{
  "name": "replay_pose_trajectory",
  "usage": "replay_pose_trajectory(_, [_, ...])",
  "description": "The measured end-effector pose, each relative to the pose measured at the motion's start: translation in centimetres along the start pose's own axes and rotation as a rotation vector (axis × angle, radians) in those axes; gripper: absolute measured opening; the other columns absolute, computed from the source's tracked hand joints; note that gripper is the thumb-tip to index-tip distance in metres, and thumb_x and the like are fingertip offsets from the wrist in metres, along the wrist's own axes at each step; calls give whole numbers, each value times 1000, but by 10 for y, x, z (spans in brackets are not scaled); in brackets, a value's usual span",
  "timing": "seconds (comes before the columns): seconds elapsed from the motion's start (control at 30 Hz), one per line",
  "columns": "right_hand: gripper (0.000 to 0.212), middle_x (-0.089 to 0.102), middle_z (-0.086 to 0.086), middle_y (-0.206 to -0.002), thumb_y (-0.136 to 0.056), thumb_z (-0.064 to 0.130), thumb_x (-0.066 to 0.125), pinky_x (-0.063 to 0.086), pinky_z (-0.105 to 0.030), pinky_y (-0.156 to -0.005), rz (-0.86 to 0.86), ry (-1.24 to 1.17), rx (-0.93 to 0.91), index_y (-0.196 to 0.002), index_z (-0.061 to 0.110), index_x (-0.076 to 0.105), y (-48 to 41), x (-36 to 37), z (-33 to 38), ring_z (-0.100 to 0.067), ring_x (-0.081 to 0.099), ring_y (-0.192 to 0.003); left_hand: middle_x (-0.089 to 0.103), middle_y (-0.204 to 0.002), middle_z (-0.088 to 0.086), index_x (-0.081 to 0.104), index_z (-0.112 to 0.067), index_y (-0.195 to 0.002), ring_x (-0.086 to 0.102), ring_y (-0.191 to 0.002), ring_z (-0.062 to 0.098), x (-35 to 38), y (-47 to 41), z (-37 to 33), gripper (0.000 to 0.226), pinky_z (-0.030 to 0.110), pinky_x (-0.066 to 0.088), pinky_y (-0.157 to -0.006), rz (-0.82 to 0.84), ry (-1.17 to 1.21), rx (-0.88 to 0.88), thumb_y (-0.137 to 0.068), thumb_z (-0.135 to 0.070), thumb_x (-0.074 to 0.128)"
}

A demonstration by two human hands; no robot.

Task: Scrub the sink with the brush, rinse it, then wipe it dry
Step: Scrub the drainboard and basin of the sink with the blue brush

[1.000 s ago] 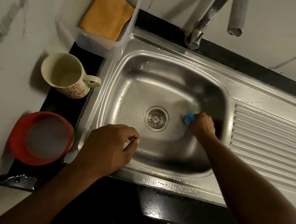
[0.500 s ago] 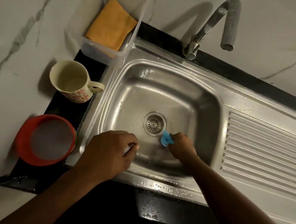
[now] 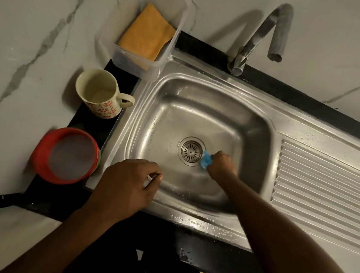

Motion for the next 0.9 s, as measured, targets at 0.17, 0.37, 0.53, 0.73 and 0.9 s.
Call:
replay_pose_trajectory(0.17, [33, 68, -4, -99, -91, 30, 74, 51, -32, -70, 122, 86, -135, -117, 10, 68, 19, 26, 6, -19, 61, -81, 69, -81, -19, 71, -32, -92, 65, -73, 4, 3, 17, -16, 17, 34, 58, -63, -39, -20, -16, -93, -44, 59])
replay_pose_trajectory(0.37, [35, 74, 0, -98, -90, 41, 77, 52, -29, -65, 110, -35, -329, -121, 25, 76, 50, -14, 8, -17, 67, -81, 68, -79, -21, 71, -35, -92, 66, -74, 1, -14, 44, -29, 11, 32, 58, -66, -147, -36, -72, -93, -43, 63])
replay_pose_trajectory(0.53, [43, 75, 2, -116, -100, 48, 62, 50, -22, -69, -38, -251, -592, -142, 37, 60, 118, -52, 27, -13, 68, -84, 68, -76, -22, 75, -33, -91, 66, -75, -1, -28, 77, -39, 3, 28, 59, -65, -225, -15, -163, -92, -31, 73])
replay_pose_trajectory(0.73, [31, 65, 7, -83, -107, 45, 46, 43, -22, -54, -166, -260, -867, -124, 21, 55, 205, -62, 64, -8, 58, -60, 72, -81, -20, 77, -33, -98, 69, -79, 0, -50, 121, -33, 7, 33, 62, -72, -355, 17, -281, -93, -35, 73])
replay_pose_trajectory(0.9, [24, 63, 6, -81, -107, 44, 41, 43, -32, -59, -148, -213, -1076, -109, 23, 54, 257, -39, 95, -16, 59, -64, 72, -82, -19, 77, -30, -97, 70, -78, 1, -76, 162, -27, 8, 33, 63, -73, -488, -9, -368, -92, -34, 72])
Point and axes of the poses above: each hand's wrist, its own y-axis away from the middle knuckle, its own x-axis out of the palm, z = x × y, the point moved 5 cm from there along -y, towards the middle knuckle
